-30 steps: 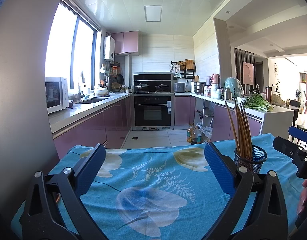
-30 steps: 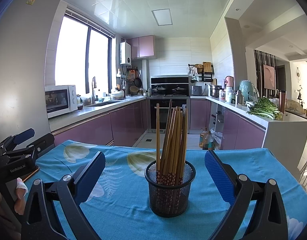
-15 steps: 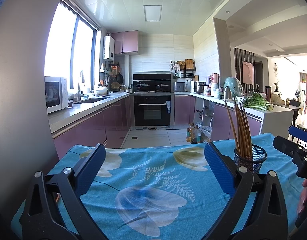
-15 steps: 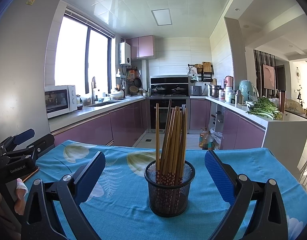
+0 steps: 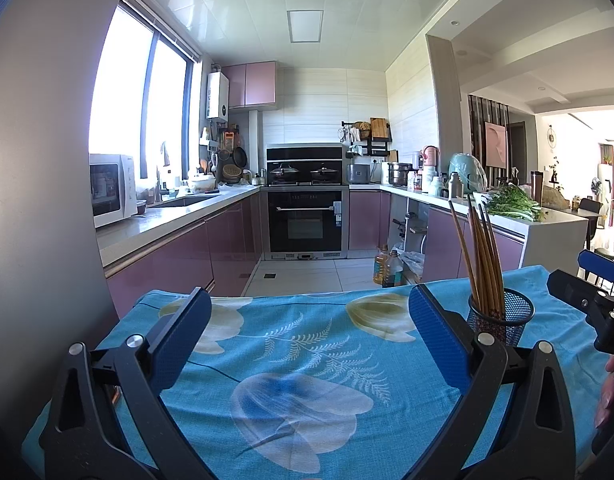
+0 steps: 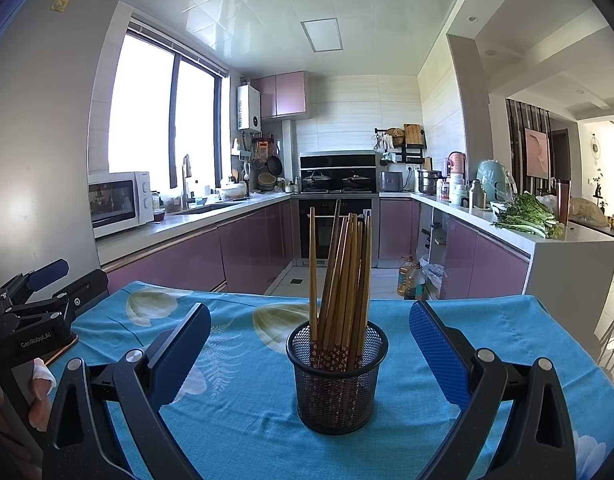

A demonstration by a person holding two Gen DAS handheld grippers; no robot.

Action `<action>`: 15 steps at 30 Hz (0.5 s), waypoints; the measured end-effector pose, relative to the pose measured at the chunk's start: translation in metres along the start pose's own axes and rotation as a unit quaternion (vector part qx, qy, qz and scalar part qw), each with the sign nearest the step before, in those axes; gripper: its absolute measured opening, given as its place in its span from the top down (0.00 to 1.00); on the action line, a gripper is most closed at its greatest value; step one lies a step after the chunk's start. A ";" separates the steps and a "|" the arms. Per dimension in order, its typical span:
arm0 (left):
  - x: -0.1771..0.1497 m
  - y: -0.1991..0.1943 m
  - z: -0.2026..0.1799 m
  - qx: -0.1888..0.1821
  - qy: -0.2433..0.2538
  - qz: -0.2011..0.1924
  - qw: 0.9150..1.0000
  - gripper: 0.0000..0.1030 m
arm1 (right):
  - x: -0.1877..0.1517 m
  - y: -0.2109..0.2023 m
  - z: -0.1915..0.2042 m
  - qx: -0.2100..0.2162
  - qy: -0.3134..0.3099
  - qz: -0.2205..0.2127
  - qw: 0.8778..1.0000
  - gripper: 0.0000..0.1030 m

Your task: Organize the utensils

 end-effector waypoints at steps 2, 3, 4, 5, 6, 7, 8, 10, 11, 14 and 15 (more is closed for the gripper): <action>0.000 0.000 0.000 0.000 0.000 0.000 1.000 0.05 | 0.000 0.000 0.000 0.000 0.000 0.000 1.000 0.07; 0.000 0.000 0.000 0.000 0.000 0.000 1.000 0.05 | 0.001 0.000 0.001 -0.001 0.000 0.000 1.000 0.07; 0.000 0.000 0.000 0.000 0.000 0.000 1.000 0.05 | 0.001 -0.001 0.001 -0.001 0.001 0.000 1.000 0.07; 0.000 0.000 -0.001 0.000 0.000 -0.001 1.000 0.05 | 0.001 -0.001 0.001 -0.002 0.001 -0.001 1.000 0.07; 0.000 0.000 0.000 0.001 0.000 -0.001 1.000 0.05 | 0.001 0.000 0.001 -0.001 0.001 0.000 1.000 0.07; 0.000 0.000 0.000 0.000 0.000 0.000 1.000 0.05 | 0.001 -0.001 0.001 -0.001 0.001 0.000 1.000 0.07; 0.000 0.000 0.000 0.000 0.000 0.000 1.000 0.05 | 0.001 -0.001 0.001 -0.001 0.001 -0.001 1.000 0.07; 0.000 0.000 0.000 0.000 0.000 0.000 1.000 0.05 | 0.001 0.000 0.001 -0.001 0.001 0.000 1.000 0.07; 0.000 0.000 0.000 0.000 0.001 0.000 1.000 0.05 | 0.001 -0.001 0.001 -0.001 0.001 0.000 1.000 0.07; 0.000 0.000 0.000 0.000 0.000 -0.001 1.000 0.05 | 0.001 -0.001 0.001 -0.001 0.000 -0.001 1.000 0.07; 0.000 0.000 0.000 0.000 0.000 -0.001 1.000 0.05 | 0.001 -0.001 0.001 -0.002 0.000 0.000 1.000 0.07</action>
Point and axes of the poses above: each gripper's, at about its wrist camera, not at the fingertips, and y roughly the way its jaws point, z to its left, x to its top, the point moved 7 cm from there along y, roughly the way its jaws point, and after that the axes turned 1 degree about -y, right-handed, at the moved point
